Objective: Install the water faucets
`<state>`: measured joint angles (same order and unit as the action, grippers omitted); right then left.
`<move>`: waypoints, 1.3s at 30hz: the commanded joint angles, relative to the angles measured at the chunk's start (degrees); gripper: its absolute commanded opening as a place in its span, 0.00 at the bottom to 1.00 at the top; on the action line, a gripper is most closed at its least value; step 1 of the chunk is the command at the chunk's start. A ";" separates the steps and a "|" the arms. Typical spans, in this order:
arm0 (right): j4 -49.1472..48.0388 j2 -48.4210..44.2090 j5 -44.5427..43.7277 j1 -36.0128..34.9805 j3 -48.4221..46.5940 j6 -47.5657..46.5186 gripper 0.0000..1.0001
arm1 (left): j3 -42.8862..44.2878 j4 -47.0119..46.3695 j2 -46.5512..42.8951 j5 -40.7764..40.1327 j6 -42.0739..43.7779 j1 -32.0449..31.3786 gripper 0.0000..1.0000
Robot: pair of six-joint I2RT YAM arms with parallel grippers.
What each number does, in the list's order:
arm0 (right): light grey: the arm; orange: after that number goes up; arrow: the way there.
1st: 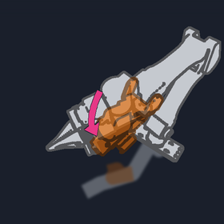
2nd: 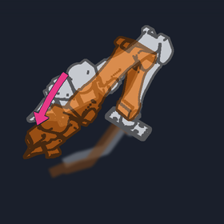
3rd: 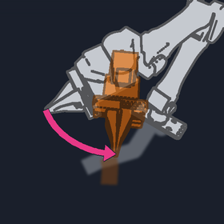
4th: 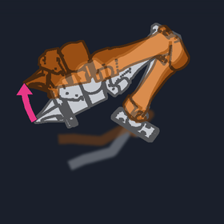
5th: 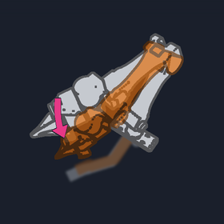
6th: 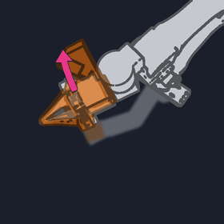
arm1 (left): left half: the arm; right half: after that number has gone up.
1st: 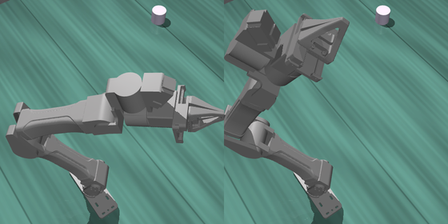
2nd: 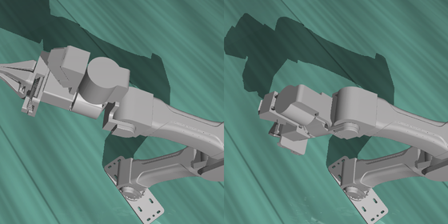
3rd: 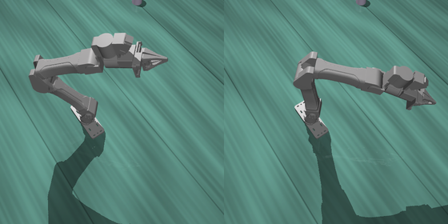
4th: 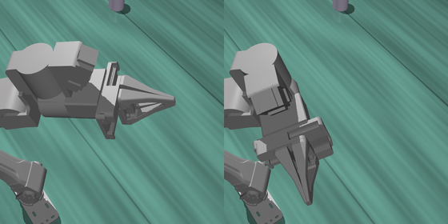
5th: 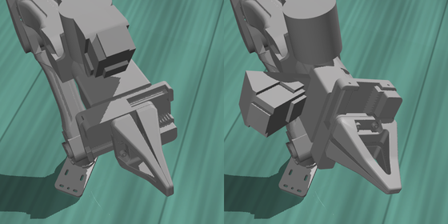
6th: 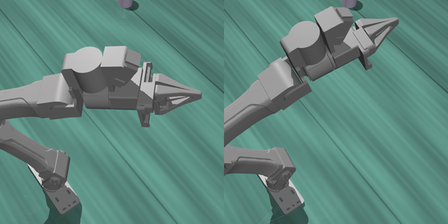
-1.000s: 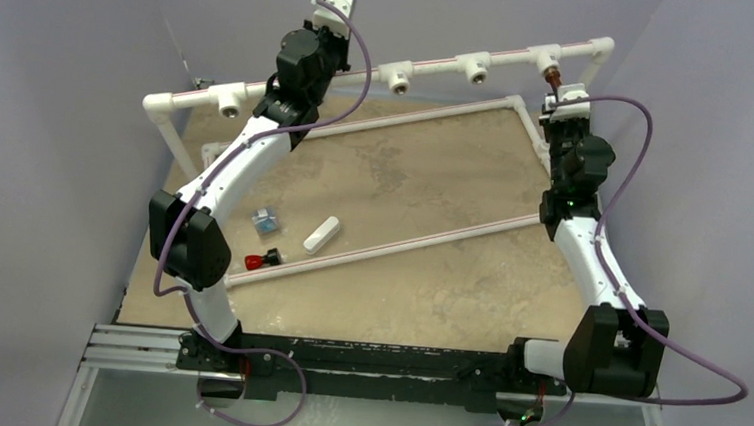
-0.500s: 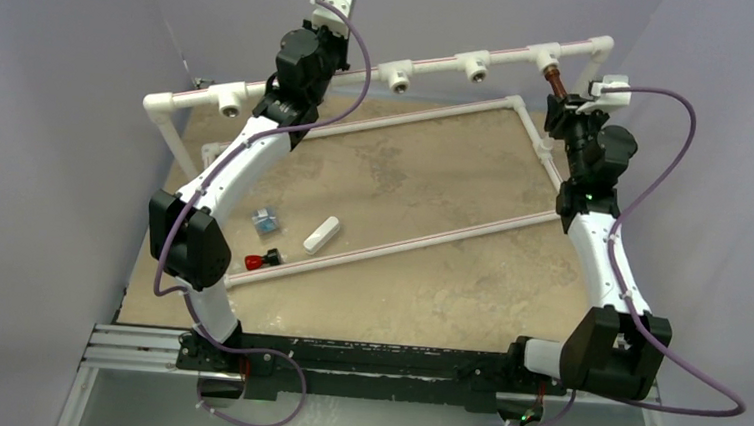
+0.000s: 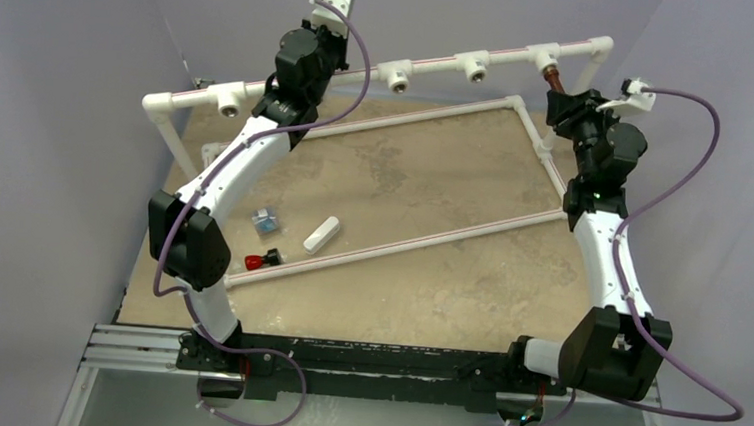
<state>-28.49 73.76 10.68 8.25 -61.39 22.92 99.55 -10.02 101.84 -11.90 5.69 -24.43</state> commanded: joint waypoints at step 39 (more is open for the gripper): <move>-9.94 -5.78 10.17 -0.91 -2.66 -2.73 0.72 | 12.43 26.13 -7.67 15.18 -24.09 11.32 0.31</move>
<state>-33.65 71.18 16.21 8.25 -61.93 33.85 113.54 15.81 98.35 -1.02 -13.87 -14.83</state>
